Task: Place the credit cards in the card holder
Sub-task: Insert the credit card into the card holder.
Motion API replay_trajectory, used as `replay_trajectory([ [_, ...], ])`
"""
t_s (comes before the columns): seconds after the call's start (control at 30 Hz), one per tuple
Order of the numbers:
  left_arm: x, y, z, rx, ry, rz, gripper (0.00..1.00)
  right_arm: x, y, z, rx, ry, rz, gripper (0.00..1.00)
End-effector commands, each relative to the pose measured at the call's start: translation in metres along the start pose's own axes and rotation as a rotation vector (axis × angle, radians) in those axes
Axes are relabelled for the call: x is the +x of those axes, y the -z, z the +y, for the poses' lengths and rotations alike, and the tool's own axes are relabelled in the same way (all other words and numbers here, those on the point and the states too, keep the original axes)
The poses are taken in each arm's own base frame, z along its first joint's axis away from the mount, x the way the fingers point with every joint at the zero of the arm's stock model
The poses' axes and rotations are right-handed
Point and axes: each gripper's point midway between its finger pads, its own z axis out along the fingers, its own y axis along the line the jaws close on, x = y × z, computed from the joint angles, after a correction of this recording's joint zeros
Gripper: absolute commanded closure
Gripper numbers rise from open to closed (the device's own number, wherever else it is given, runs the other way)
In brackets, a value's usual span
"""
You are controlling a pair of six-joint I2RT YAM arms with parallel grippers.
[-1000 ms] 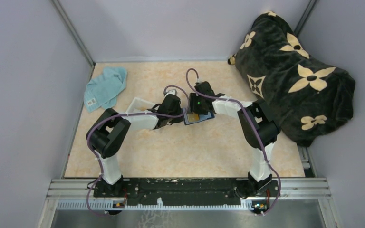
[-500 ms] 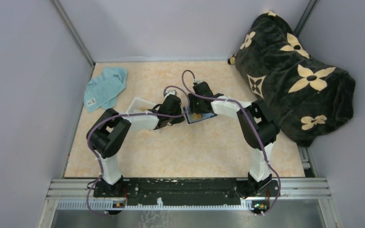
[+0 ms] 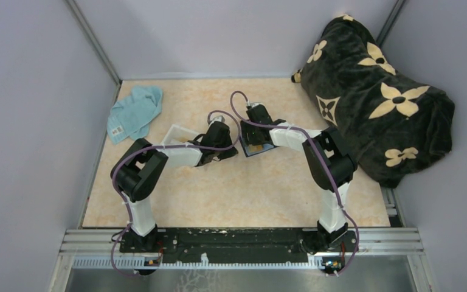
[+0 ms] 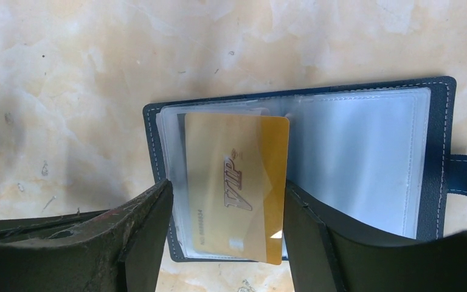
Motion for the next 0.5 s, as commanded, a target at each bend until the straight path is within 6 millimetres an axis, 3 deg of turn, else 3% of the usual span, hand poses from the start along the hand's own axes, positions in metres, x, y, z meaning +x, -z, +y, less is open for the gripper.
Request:
replay_trajectory([
  [0.0, 0.094, 0.005, 0.082, -0.224, 0.004, 0.302, 0.97, 0.064, -0.013, -0.034, 0.14, 0.071, 0.207, 0.35],
  [0.47, 0.096, 0.01, 0.082, -0.203, 0.067, 0.292, 0.94, 0.082, -0.023, -0.03, 0.223, 0.159, 0.246, 0.34],
])
